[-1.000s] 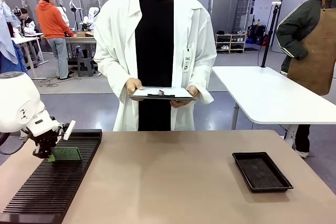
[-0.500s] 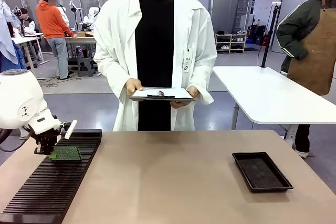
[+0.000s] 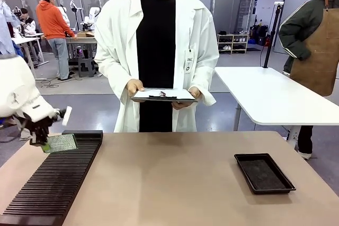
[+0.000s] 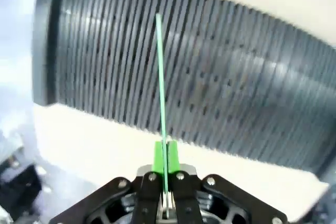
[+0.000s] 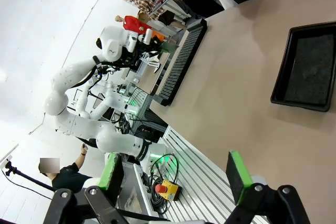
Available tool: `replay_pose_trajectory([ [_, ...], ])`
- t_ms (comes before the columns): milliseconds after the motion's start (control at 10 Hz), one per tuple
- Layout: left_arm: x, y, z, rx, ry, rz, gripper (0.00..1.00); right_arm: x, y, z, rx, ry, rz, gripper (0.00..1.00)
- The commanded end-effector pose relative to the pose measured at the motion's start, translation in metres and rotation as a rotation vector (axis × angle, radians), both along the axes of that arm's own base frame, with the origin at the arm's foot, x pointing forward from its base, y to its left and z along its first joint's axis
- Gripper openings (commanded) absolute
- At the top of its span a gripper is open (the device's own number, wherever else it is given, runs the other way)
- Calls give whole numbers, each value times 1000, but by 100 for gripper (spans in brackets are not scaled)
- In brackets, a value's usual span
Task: Inspect the PCB.
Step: Pick up the Blank PCB and present it to the human.
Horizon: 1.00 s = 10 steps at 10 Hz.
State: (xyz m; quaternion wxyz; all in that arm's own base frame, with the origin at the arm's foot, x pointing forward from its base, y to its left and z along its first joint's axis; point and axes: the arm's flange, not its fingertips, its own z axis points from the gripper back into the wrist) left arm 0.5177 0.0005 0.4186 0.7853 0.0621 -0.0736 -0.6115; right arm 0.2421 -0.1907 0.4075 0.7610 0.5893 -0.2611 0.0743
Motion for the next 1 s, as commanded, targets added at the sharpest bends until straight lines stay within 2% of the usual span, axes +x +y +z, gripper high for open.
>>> replay_pose_trajectory([
  [0, -19, 20, 33, -221, 111, 189, 0, 1, -1, 3, 11, -10, -3, 100],
  [100, -21, 28, 35, -350, 225, 321, 0, 1, -1, 3, 11, -10, -3, 100],
  [500, -16, 14, 17, -778, 460, 694, 0, 1, -1, 3, 11, -10, -3, 100],
  [600, -15, 6, 8, -827, 504, 719, 0, 1, -1, 3, 11, -10, -3, 100],
  [800, -22, 1, 2, -896, 512, 769, 0, 1, -1, 3, 11, -10, -3, 100],
  [900, -26, -2, 0, -759, 452, 778, 0, 1, -1, 3, 11, -10, -3, 100],
])
